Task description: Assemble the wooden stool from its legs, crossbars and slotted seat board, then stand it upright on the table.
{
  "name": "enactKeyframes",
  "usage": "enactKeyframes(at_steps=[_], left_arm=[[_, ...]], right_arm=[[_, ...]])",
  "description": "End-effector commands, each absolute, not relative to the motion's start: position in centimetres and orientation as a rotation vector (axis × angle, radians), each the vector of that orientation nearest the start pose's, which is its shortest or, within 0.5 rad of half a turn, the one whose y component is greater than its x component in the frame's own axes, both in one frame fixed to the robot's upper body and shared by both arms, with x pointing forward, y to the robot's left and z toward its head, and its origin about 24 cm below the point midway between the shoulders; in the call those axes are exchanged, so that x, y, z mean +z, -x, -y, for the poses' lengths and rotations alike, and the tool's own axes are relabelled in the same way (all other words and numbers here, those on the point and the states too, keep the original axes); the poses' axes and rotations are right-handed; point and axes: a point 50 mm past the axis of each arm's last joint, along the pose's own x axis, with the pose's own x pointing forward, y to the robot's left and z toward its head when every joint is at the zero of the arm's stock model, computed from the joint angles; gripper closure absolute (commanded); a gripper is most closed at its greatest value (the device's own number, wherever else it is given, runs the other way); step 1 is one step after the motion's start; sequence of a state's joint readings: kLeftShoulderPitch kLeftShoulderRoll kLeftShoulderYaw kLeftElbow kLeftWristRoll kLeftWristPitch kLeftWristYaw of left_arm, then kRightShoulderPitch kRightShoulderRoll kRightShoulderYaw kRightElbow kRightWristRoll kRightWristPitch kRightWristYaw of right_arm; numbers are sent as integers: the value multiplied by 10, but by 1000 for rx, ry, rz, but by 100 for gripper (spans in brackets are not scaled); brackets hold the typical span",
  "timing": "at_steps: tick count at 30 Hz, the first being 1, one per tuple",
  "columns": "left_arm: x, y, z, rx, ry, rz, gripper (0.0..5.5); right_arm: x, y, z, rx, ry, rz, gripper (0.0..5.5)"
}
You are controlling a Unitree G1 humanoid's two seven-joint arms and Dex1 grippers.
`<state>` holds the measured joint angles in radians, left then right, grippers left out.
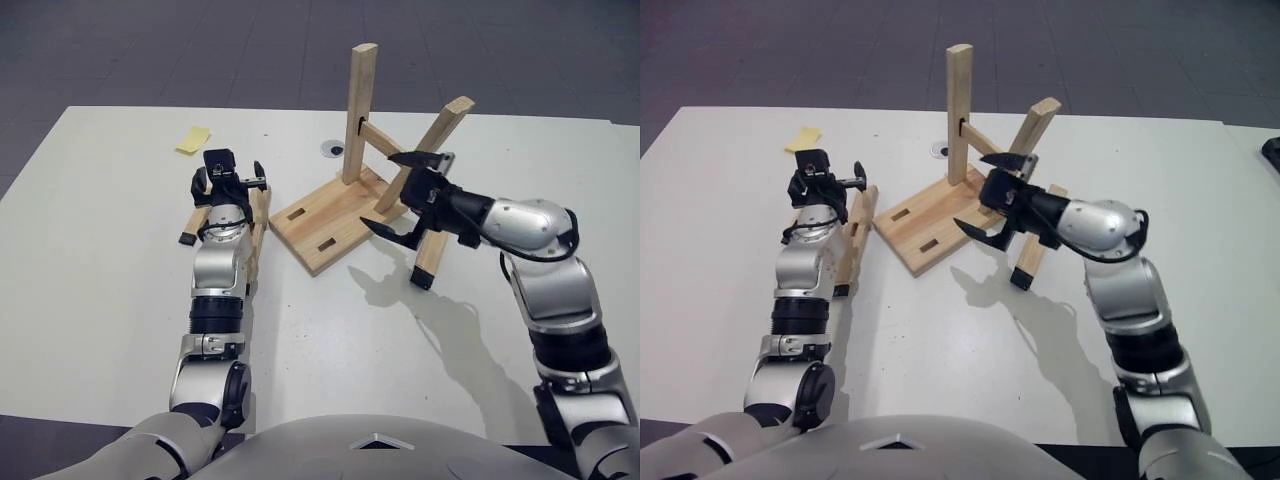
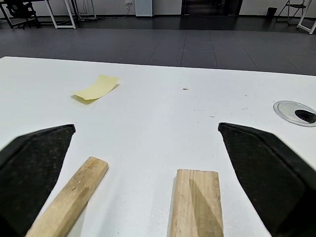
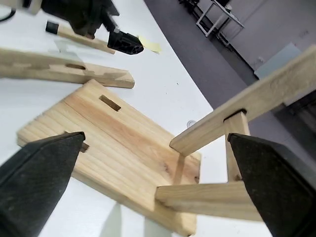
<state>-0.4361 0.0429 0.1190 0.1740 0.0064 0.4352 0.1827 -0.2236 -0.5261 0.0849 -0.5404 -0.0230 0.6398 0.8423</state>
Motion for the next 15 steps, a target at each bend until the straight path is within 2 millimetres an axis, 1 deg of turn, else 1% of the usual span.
enactKeyframes(at_steps=[1,4,6,8,11,15], left_arm=[[91,-332,-172,193,-81,-172,10],[93,-332,-179,202,-90,-172,10],[92,-331,-181,206,-92,-174,10],[91,-330,-179,205,-91,-179,10],[90,-331,-173,191,-89,-184,10],[89,-333,-167,166,-87,-186,10]], right_arm=[[144,-239,176,720,707,-240,11],[156,-252,191,536,703,-233,11],[165,-261,205,380,683,-238,11],[173,-267,209,270,608,-222,11],[177,-276,204,150,553,-207,11],[182,-290,179,78,494,-105,11]])
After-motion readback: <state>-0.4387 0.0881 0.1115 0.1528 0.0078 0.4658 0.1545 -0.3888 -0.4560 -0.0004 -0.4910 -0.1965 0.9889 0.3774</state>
